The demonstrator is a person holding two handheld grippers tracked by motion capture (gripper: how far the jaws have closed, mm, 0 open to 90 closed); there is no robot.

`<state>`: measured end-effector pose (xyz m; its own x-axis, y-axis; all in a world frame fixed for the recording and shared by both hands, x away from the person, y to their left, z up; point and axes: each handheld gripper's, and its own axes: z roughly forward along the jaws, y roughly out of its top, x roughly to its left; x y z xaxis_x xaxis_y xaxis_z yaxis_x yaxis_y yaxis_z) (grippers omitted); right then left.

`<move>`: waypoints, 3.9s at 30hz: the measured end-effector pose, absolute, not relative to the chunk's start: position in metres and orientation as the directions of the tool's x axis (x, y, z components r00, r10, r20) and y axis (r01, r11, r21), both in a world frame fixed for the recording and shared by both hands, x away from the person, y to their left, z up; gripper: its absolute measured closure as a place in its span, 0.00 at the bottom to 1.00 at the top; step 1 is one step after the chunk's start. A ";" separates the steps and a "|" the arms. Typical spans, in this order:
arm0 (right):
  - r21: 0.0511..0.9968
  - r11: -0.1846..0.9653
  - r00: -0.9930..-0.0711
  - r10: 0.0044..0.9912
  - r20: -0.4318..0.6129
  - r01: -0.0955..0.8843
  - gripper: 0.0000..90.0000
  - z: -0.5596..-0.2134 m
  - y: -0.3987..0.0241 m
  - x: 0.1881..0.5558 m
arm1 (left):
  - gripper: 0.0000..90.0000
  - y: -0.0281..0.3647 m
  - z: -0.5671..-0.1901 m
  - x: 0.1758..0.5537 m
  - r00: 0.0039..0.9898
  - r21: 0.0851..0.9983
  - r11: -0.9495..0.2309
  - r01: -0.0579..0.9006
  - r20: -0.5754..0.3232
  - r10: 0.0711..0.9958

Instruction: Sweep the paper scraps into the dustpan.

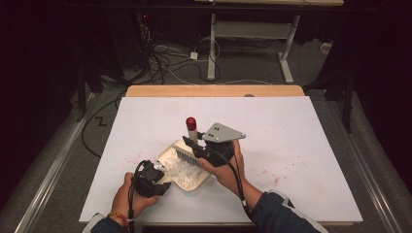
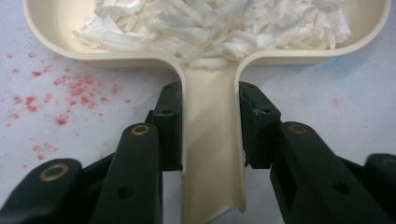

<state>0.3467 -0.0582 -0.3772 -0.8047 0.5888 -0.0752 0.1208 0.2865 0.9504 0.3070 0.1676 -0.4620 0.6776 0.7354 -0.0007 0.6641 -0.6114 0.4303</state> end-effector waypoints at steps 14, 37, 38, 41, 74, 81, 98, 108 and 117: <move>0.962 0.243 -0.738 0.671 -0.075 0.122 0.78 -0.369 -0.111 0.352 | 0.71 0.180 -0.459 0.297 0.688 0.403 -0.632 0.662 0.007 0.726; 0.935 0.320 -0.810 0.582 -0.070 0.149 0.77 -0.392 -0.091 0.305 | 0.70 0.166 -0.461 0.292 0.699 0.405 -0.644 0.649 0.015 0.715; 0.936 0.322 -0.817 0.573 -0.072 0.143 0.77 -0.391 -0.089 0.304 | 0.70 0.167 -0.461 0.292 0.699 0.406 -0.643 0.649 0.014 0.715; 0.943 0.306 -0.832 0.551 -0.062 0.132 0.78 -0.386 -0.089 0.304 | 0.70 0.167 -0.461 0.292 0.698 0.406 -0.641 0.651 0.012 0.716; 0.934 0.316 -0.853 0.521 -0.022 0.169 0.78 -0.385 -0.097 0.333 | 0.69 0.170 -0.463 0.297 0.697 0.422 -0.629 0.653 -0.010 0.717; 0.952 0.250 -0.848 0.529 0.019 0.177 0.78 -0.369 -0.110 0.335 | 0.69 0.170 -0.463 0.297 0.698 0.420 -0.630 0.653 -0.013 0.716; 0.916 0.365 -0.825 0.560 -0.075 0.165 0.78 -0.380 -0.108 0.339 | 0.70 0.170 -0.463 0.297 0.705 0.422 -0.637 0.645 -0.007 0.710; 0.909 0.390 -0.803 0.583 -0.121 0.146 0.78 -0.381 -0.106 0.344 | 0.70 0.171 -0.463 0.297 0.706 0.424 -0.637 0.644 -0.008 0.708; 0.937 0.313 -0.824 0.564 -0.050 0.157 0.78 -0.370 -0.119 0.339 | 0.70 0.170 -0.463 0.296 0.702 0.425 -0.633 0.647 -0.007 0.712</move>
